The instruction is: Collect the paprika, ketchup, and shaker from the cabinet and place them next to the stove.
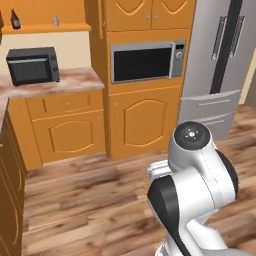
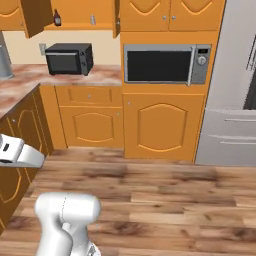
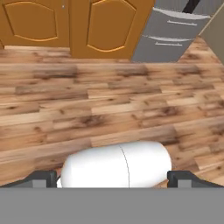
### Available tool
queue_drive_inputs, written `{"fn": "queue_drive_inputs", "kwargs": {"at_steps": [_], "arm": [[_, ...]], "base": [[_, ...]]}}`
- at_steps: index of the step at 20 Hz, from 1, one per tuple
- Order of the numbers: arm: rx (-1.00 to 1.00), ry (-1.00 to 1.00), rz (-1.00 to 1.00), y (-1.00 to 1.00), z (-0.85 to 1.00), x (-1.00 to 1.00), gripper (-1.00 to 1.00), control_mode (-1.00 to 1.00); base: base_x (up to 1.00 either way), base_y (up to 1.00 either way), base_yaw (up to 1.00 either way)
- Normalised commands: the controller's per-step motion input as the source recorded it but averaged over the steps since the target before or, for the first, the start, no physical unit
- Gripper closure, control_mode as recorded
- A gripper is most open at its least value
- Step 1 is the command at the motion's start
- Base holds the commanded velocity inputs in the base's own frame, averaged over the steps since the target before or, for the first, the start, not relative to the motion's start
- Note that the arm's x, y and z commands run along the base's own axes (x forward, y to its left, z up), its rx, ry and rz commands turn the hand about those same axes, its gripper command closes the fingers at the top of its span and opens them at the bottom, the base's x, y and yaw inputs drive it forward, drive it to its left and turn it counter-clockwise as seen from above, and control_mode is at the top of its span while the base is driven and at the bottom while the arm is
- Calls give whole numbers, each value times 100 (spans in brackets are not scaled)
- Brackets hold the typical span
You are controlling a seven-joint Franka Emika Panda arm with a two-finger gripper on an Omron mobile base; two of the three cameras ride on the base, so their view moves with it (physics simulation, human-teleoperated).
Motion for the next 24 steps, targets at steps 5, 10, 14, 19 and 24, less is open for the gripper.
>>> {"fn": "queue_drive_inputs", "kwargs": {"at_steps": [5,10,14,19,24], "arm": [[0,0,0,0,0,0,-100,100],[0,0,0,0,0,0,-100,100],[0,0,0,0,0,0,-100,100],[0,0,0,0,0,0,-100,100],[0,0,0,0,0,0,-100,100]], "base": [[73,31,9],[76,35,7],[76,37,6],[73,43,4],[68,50,2]]}}
